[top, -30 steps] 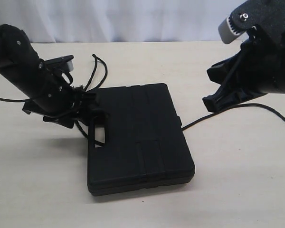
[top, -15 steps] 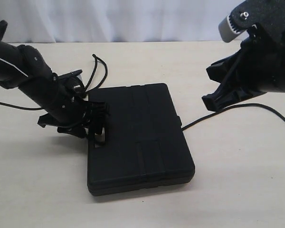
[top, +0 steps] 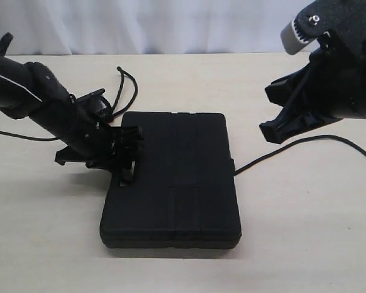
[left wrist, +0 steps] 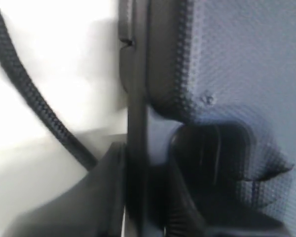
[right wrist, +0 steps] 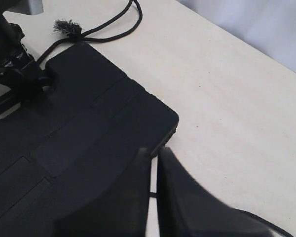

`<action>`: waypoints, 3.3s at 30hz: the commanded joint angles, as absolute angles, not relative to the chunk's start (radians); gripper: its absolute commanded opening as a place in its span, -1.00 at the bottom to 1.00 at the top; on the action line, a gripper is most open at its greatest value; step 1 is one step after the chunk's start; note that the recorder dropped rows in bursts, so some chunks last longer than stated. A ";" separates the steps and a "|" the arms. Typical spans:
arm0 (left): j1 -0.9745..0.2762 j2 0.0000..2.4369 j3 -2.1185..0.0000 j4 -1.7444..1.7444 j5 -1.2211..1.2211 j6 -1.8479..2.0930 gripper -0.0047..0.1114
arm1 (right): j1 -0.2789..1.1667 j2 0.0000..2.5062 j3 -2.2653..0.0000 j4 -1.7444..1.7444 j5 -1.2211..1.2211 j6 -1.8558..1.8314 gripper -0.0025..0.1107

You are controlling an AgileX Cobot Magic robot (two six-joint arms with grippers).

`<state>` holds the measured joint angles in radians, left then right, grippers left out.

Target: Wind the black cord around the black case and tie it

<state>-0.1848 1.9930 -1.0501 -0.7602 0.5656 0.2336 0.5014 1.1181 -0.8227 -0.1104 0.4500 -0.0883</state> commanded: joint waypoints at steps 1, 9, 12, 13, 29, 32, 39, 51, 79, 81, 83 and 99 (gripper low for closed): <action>-0.184 1.996 -1.061 -0.842 0.491 0.247 -0.92 | 0.502 1.056 -0.831 -0.120 0.452 -0.094 -0.88; -0.184 1.996 -1.226 -0.936 0.488 0.247 -0.92 | 0.662 0.942 -0.771 -0.132 0.482 -0.200 -0.88; -0.184 1.996 -1.234 -0.938 0.503 0.240 -0.92 | 0.797 0.951 -0.728 -0.338 0.466 -0.098 -0.88; -0.184 1.996 -1.234 -0.938 0.526 0.240 -0.92 | 0.846 0.962 -0.711 -0.466 0.466 0.000 -0.86; -0.184 1.996 -1.234 -1.089 0.766 0.240 -0.92 | 1.016 1.365 -0.640 -1.035 0.518 0.346 0.48; -0.184 1.996 -1.234 -1.096 0.784 0.240 -0.92 | 1.016 1.431 -0.640 -1.193 0.518 0.620 0.48; -0.184 1.996 -1.234 -1.098 0.794 0.240 -0.92 | 1.016 1.486 -0.640 -1.328 0.485 0.896 0.48; -0.184 1.996 -1.234 -1.193 0.794 0.240 -0.92 | 1.158 1.488 -0.612 -1.275 0.623 0.848 0.25; -0.184 1.996 -1.234 -1.223 0.798 0.240 -0.92 | 1.164 1.596 -0.611 -1.372 0.804 1.167 0.63; -0.184 1.996 -1.234 -1.217 0.798 0.240 -0.92 | 1.164 1.596 -0.611 -1.338 0.747 1.172 0.63; -0.184 1.996 -1.234 -1.215 0.799 0.240 -0.92 | 1.164 1.601 -0.604 -1.324 0.740 1.227 0.63; -0.184 1.996 -1.234 -1.217 0.794 0.240 -0.92 | 1.165 1.714 -0.437 -1.744 0.832 1.753 0.62</action>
